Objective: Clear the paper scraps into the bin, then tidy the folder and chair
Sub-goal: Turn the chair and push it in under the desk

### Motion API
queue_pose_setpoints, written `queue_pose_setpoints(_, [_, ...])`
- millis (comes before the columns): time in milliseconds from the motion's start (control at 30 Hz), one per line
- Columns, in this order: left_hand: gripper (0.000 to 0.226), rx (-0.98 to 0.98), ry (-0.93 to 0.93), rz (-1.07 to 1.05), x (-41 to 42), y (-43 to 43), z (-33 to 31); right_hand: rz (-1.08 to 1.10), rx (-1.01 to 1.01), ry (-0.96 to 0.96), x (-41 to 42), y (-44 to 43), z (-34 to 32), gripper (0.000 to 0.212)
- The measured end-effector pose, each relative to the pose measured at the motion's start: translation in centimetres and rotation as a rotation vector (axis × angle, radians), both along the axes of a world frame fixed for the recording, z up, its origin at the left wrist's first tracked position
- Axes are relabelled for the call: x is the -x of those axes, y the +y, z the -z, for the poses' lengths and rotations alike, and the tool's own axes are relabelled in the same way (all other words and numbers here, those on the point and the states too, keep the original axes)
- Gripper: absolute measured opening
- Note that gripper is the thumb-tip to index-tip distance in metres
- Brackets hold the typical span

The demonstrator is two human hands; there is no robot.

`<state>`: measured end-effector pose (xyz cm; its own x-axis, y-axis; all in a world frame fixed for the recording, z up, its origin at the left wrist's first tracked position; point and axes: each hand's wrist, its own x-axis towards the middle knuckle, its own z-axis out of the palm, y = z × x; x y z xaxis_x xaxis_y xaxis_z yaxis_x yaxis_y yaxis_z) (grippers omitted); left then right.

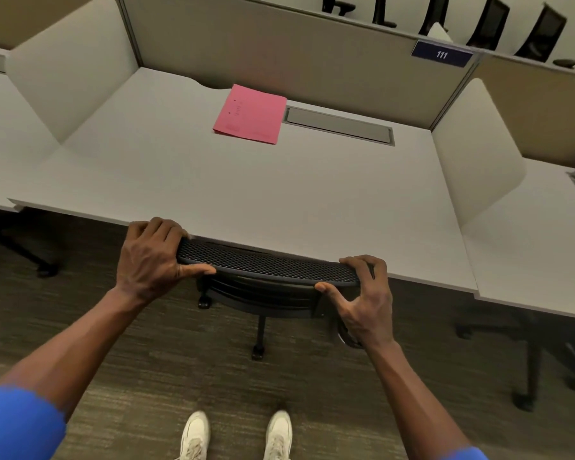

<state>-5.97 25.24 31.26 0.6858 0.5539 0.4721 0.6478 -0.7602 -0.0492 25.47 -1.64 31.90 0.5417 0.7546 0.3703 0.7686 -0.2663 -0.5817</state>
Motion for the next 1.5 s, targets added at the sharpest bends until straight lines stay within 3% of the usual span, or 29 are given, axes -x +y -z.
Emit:
queue_pose_setpoints(233, [0.092, -0.020, -0.065, -0.007, 1.4, -0.7, 0.0, -0.001, -0.018, 0.001, 1.1, -0.4, 0.3, 0.076])
queue_pose_setpoints(567, [0.101, 0.011, -0.027, -0.015, 1.4, 1.5, -0.9, 0.003, -0.017, 0.041, 1.6, 1.8, -0.1, 0.075])
queue_pose_setpoints(1500, [0.095, 0.089, -0.010, -0.073, 1.3, 2.8, -0.6, 0.021, -0.008, 0.081, 2.2, 3.5, -0.4, 0.074])
